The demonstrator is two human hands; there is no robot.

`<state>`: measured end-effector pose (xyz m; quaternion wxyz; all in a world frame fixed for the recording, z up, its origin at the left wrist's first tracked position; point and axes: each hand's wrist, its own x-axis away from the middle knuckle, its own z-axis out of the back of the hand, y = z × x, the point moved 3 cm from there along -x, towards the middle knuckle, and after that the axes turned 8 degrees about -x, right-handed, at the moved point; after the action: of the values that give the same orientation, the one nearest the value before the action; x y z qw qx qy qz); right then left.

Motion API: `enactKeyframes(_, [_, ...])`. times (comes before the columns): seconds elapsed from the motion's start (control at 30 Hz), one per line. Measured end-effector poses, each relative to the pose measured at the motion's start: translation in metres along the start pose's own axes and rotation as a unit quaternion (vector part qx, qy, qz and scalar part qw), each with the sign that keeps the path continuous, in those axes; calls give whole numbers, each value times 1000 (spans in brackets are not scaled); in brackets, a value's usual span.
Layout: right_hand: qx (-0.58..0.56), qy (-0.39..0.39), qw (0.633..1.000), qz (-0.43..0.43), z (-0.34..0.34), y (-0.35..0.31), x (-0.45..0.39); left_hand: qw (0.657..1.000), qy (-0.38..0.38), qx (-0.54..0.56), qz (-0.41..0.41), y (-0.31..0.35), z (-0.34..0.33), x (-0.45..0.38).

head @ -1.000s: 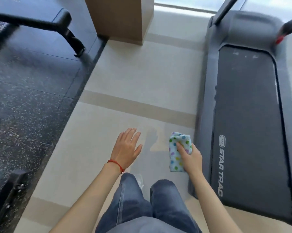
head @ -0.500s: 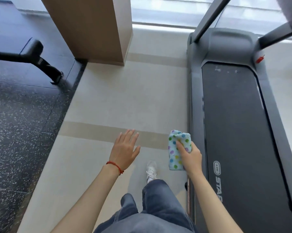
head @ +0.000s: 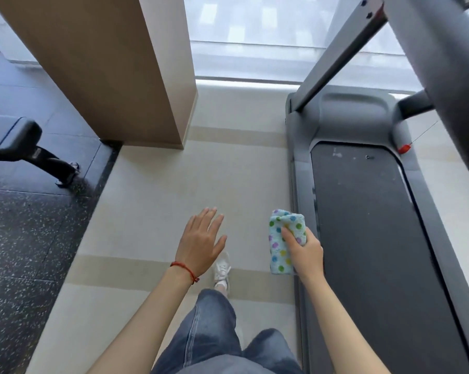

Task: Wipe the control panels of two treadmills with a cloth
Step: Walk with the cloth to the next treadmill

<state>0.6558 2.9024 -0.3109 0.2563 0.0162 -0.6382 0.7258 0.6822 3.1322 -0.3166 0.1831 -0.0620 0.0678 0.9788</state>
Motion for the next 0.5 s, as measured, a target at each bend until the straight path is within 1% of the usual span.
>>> enactKeyframes(0.13, [-4, 13, 1000, 9, -16, -28, -68, 1000, 10, 2, -13, -23, -10, -77])
enactKeyframes(0.3, [-19, 40, 999, 16, -39, -80, -149, 999, 20, 2, -32, -52, -12, -182])
enactKeyframes(0.5, [-15, 82, 996, 36, -48, -142, -226, 993, 88, 16, -77, -72, 2, -294])
